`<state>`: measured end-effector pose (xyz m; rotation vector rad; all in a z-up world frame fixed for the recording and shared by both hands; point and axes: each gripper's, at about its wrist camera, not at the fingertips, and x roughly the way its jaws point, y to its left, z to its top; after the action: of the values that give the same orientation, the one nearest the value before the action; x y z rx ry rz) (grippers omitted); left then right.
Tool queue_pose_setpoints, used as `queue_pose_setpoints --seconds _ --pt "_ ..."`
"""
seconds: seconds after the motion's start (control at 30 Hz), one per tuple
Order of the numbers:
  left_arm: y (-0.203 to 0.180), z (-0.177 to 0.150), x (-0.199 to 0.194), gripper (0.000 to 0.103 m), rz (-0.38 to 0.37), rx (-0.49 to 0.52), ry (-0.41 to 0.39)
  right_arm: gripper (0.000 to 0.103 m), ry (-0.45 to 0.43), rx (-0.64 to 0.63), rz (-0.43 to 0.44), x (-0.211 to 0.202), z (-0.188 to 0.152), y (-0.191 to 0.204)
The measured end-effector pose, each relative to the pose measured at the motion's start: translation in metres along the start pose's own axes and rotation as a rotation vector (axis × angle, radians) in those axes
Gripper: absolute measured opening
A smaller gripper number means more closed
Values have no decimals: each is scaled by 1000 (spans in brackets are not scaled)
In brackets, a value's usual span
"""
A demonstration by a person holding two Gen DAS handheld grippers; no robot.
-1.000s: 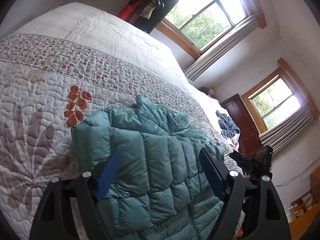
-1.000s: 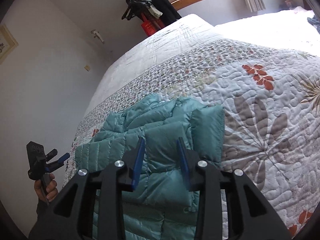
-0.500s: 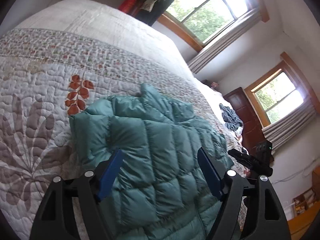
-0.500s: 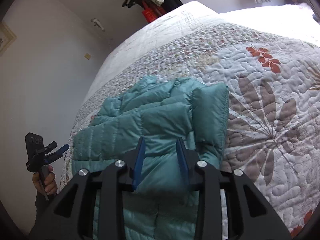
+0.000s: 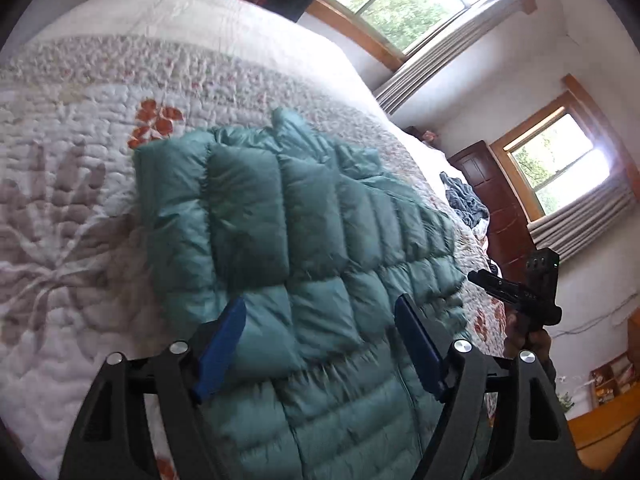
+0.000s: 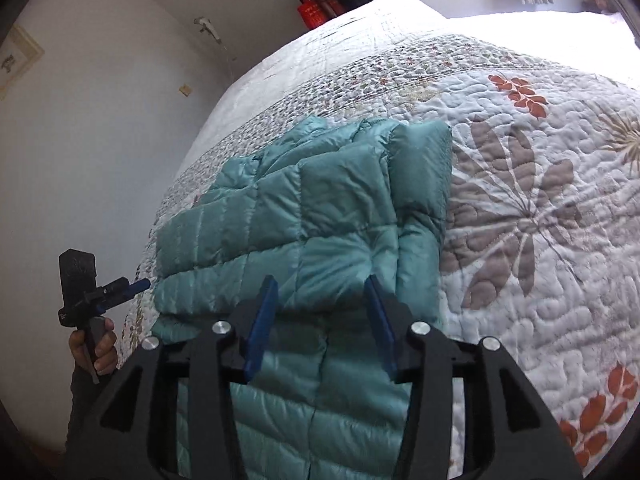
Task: Fold large clothes
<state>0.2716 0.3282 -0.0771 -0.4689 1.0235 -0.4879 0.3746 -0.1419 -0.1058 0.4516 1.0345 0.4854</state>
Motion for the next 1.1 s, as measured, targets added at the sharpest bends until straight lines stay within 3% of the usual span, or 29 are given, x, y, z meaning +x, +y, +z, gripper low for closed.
queue_pose_setpoints --seconds 0.1,0.27,0.43,0.73,0.83,1.1 --pt "-2 -40 -38 85 18 1 22 63 50 15 28 -30 -37 -6" --pt "13 -119 -82 85 65 -13 78 66 139 53 17 -65 -103 -30" --pt "32 -182 -105 85 70 -87 97 68 162 125 20 -87 -146 -51" --pt "29 -247 -100 85 -16 -198 164 71 281 169 93 -90 -209 -43" --pt "28 -258 -96 85 5 -216 191 71 312 161 106 -92 -229 -36" --pt "22 -278 -79 89 -58 -239 214 72 366 163 169 -90 -259 -26"
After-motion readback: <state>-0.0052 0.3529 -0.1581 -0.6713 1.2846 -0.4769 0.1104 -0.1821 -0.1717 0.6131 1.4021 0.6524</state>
